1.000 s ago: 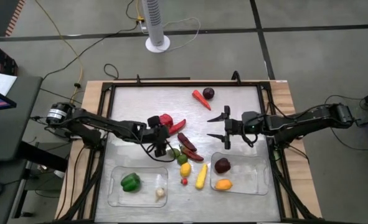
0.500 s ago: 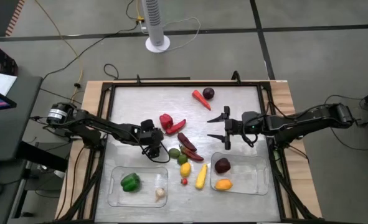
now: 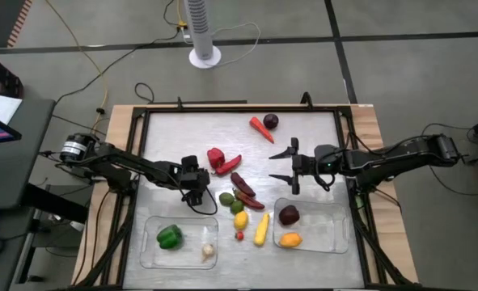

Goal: Sort produce into baskets
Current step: Put the red tomato into the right transparent bin

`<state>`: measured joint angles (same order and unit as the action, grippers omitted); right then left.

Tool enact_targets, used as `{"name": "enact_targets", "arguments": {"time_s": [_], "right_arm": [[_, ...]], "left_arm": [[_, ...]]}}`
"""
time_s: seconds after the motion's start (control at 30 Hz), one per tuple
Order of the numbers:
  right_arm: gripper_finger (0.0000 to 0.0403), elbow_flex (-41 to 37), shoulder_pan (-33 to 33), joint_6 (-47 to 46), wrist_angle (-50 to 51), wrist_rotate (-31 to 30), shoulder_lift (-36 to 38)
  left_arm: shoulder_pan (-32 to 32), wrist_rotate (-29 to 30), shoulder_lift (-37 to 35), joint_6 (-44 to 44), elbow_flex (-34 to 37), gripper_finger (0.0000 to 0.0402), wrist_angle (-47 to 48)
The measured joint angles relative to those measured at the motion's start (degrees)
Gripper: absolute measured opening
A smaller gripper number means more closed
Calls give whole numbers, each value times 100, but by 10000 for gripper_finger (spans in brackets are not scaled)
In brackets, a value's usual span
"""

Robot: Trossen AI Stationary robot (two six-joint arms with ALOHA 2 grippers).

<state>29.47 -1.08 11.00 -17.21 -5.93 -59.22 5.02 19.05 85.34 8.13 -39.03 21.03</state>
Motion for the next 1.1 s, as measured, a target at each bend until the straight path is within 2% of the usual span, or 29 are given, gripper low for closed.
{"name": "enact_targets", "arguments": {"time_s": [0.23,0.4,0.6,0.7,0.9,1.1], "right_arm": [[297,0,-2,-2,2,0,0],[297,0,59,114,62,-4,88],[297,0,250,149,132,-25,812],[297,2,374,121,203,-22,1134],[297,4,643,-81,301,179,1451],[297,2,909,-115,990,209,1953]], "left_arm": [[2,-15,8,-163,-20,256,-333],[2,-101,11,-458,-475,257,-586],[2,-250,20,-731,-1419,258,-608],[25,-270,244,-847,-2009,258,-596],[154,-598,1339,-1324,-3473,258,-459],[239,-1117,2253,-1675,-4776,258,-440]]}}
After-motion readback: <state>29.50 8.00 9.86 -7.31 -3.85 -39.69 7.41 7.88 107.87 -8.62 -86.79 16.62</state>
